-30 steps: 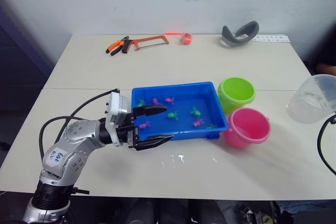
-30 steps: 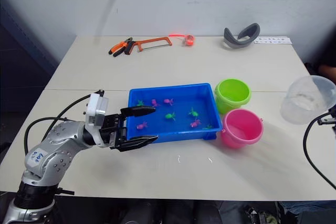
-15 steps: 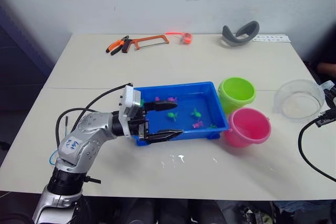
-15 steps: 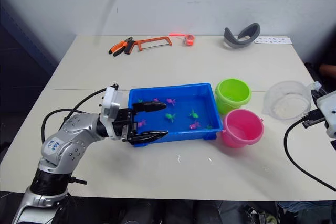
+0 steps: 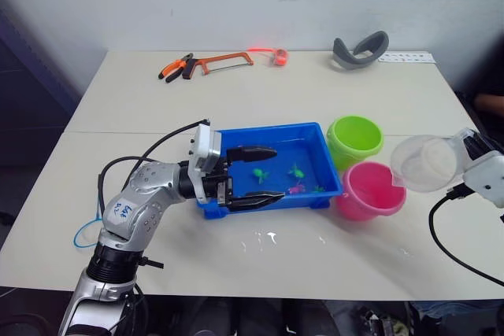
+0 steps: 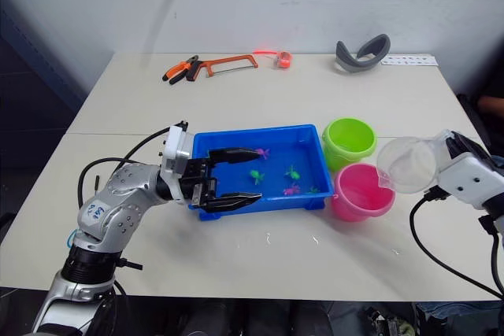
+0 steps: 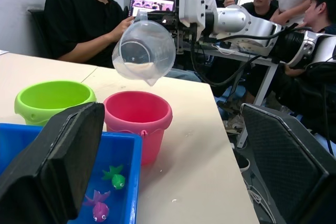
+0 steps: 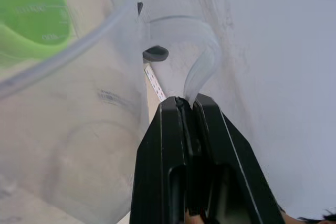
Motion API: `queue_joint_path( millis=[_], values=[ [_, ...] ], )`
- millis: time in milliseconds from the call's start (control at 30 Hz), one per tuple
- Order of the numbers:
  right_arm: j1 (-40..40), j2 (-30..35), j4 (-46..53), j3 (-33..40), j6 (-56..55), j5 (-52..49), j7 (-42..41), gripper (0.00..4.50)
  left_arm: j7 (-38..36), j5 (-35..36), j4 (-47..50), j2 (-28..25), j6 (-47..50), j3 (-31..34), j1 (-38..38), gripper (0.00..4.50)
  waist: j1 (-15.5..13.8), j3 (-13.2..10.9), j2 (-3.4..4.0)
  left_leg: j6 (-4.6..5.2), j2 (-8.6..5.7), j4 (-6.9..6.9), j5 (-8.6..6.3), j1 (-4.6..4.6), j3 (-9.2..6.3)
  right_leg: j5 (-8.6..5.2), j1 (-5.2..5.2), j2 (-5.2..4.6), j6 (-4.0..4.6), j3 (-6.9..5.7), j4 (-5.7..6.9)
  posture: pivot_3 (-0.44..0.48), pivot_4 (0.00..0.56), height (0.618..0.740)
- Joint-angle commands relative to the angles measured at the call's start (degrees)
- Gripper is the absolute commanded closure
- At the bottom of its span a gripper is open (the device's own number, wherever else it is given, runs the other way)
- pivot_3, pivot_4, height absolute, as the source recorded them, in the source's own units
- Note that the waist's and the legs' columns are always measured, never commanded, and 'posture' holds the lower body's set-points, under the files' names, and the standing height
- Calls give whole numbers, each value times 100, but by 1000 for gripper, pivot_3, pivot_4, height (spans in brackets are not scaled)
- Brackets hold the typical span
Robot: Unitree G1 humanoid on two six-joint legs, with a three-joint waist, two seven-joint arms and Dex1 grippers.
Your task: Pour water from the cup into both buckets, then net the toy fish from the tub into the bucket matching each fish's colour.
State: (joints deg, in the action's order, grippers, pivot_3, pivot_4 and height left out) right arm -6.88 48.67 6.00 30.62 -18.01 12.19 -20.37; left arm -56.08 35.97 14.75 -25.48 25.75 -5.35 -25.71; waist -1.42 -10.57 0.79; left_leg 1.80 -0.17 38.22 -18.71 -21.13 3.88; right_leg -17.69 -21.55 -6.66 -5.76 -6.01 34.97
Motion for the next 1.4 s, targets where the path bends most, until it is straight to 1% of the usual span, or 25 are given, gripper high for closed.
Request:
queue_joint_path(
  millis=[33,333,467,667,933,1267,1367,1400],
  values=[
    [86,18,-25,101,-327,368,452,4429,-6,-55,52,70,-85,-35,-94,0,0,0,0,0,0,0,0,0,0,0,0,0,0,0,0,0,150,740],
    [323,59,-295,-133,-649,1137,1210,4429,114,-62,162,108,0,-41,-169,0,4,0,0,-4,1,0,3,0,-2,0,0,1,0,0,1,0,150,740],
    [379,144,-439,-193,-842,1319,1409,4429,166,-134,144,154,-121,-20,-170,0,7,0,0,-4,1,0,4,0,-2,0,0,1,0,0,1,0,150,740],
    [396,280,-567,-213,-1171,1710,1779,4429,42,-210,23,95,-241,27,-65,0,10,0,0,-3,0,0,5,0,-2,0,0,1,0,0,2,0,150,740],
    [301,392,-679,-218,-1399,1979,2012,4429,-38,-291,-52,103,-393,23,45,0,9,0,0,-5,1,0,6,0,-2,0,0,2,0,0,2,0,150,740],
    [321,237,-782,-272,-1232,1555,1806,4429,-133,-323,-129,15,-522,55,150,0,10,0,0,-4,1,0,6,0,-2,0,0,1,0,0,2,0,150,740],
    [344,15,-782,-279,-985,929,1529,4429,-165,-316,-189,-111,-544,189,150,0,12,-1,-2,-3,2,0,6,1,-3,0,0,2,0,-1,2,0,150,740],
    [362,-103,-766,-299,-786,474,1270,4429,-191,-298,-214,-194,-546,265,174,0,12,-1,-2,-4,3,1,6,0,-4,0,1,3,0,-1,2,0,150,740]
  ],
)
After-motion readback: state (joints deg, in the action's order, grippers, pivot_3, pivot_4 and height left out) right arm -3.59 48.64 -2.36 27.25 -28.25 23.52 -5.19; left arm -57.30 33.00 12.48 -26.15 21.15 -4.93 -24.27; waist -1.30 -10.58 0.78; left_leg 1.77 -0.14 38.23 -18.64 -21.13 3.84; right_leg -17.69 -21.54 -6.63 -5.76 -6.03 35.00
